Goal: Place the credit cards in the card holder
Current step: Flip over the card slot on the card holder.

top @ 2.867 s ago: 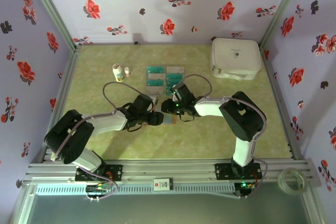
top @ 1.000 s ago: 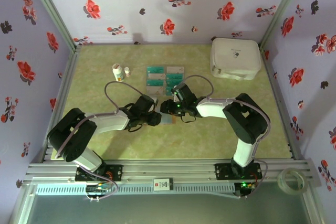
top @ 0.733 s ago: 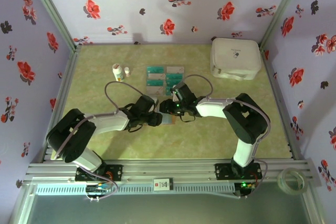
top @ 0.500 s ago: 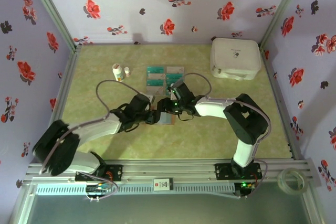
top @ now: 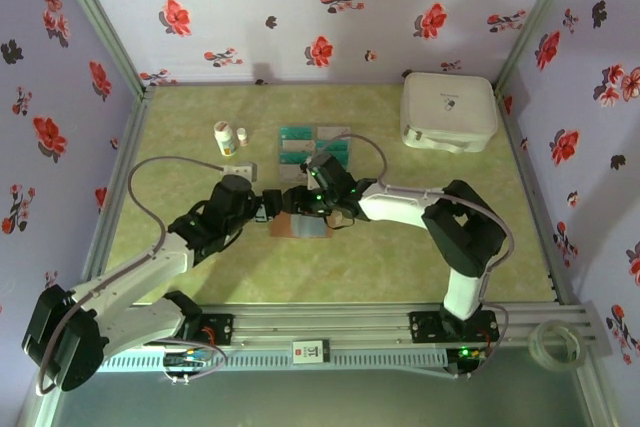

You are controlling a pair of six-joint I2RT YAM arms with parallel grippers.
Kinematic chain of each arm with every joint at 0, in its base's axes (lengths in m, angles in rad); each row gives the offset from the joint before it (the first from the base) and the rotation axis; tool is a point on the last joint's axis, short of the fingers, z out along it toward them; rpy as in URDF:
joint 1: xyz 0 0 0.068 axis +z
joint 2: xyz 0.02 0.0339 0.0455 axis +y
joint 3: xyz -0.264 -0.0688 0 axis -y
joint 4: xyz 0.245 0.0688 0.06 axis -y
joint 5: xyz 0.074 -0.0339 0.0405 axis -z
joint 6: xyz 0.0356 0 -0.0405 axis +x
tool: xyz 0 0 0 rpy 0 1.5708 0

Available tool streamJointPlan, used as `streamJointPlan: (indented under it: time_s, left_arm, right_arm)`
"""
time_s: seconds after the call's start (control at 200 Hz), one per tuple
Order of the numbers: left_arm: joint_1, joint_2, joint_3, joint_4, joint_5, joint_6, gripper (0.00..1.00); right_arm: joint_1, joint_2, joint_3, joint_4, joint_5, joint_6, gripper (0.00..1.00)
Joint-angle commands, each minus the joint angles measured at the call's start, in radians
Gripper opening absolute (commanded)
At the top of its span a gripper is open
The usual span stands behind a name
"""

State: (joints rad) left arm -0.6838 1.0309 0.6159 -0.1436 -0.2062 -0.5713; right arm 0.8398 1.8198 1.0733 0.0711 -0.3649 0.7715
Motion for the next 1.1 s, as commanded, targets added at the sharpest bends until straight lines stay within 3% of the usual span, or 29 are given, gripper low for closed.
streamJointPlan:
  time_s: [0.0,0.325,0.74,1.095]
  left_arm:
    - [0.016,-0.026,-0.016,-0.024,-0.016,-0.029,0.75]
    - [0.036,-0.034,-0.017,-0.040,0.006,-0.020,0.77]
    - [0.047,0.049,-0.027,0.000,0.022,-0.034,0.84]
    - [0.058,0.178,-0.014,0.029,0.053,-0.017,0.85]
  right_arm:
    - [0.015,0.059,0.051,-0.015,0.033,0.020,0.48]
    - [0.022,0.146,0.099,0.010,0.021,0.037,0.48]
    - [-0.007,0.004,0.046,-0.050,0.044,-0.010,0.49]
    - [-0.036,0.003,-0.052,-0.006,0.040,0.003,0.44]
